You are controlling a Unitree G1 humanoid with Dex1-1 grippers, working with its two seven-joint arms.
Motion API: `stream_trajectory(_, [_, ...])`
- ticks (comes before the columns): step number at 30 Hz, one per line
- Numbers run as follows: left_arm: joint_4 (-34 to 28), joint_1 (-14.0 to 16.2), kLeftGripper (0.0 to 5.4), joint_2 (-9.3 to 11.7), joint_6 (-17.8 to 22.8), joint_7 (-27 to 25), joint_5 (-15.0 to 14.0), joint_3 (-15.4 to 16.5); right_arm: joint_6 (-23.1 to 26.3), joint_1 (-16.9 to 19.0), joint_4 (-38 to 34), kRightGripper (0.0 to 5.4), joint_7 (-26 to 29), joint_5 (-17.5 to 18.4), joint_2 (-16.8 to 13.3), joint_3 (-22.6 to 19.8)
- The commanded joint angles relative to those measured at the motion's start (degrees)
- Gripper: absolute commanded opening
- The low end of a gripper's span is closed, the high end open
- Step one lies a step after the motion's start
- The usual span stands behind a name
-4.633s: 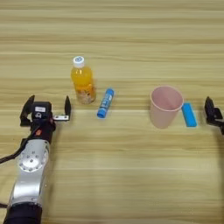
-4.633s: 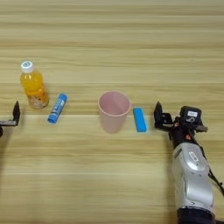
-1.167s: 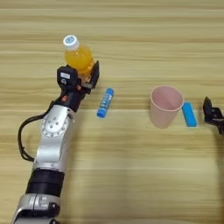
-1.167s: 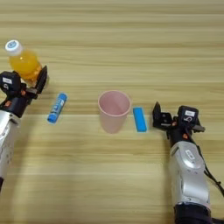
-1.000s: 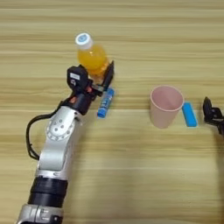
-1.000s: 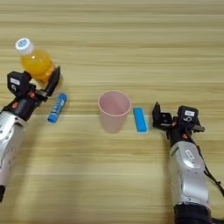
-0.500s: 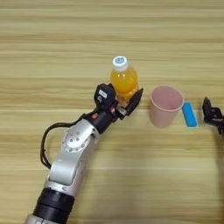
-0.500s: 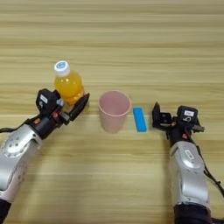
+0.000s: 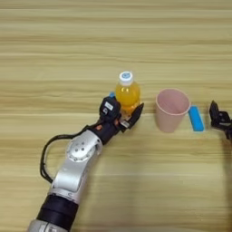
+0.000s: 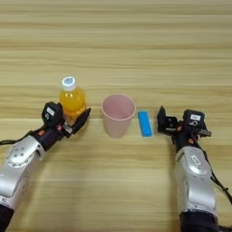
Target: Move the objects on the table
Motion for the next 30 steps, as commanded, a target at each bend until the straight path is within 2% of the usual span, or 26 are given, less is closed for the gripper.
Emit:
stream_trajectory(1, [6.4,-3.2,3.39,-0.4,-4.1,0.6,1.4,0.8,0.2,-0.1,-0.3,5.4,-0.3,-0.1,0.6,0.2])
stream_trajectory(4, [10.0,-4.1,3.39,-0.4,-5.7,0.5,1.7,1.4,0.2,-0.2,-0.5,5.4,-0.4,-0.2,0.8,0.4])
stream_trajectory(9, [12.3,-4.9,3.38,-0.4,-7.5,0.0,1.7,1.7,0.2,-0.2,-0.6,5.4,-0.4,-0.3,1.0,0.4])
stream_trajectory(18, [13.0,-5.0,3.38,-0.7,-8.5,-0.3,1.8,1.5,0.3,-0.2,-0.7,5.4,-0.3,-0.4,1.0,0.3])
stream_trajectory(30, [12.8,-3.5,3.38,-1.5,-9.3,-1.1,2.9,-1.0,0.2,-0.3,-0.4,5.4,-0.3,-0.5,1.1,0.4])
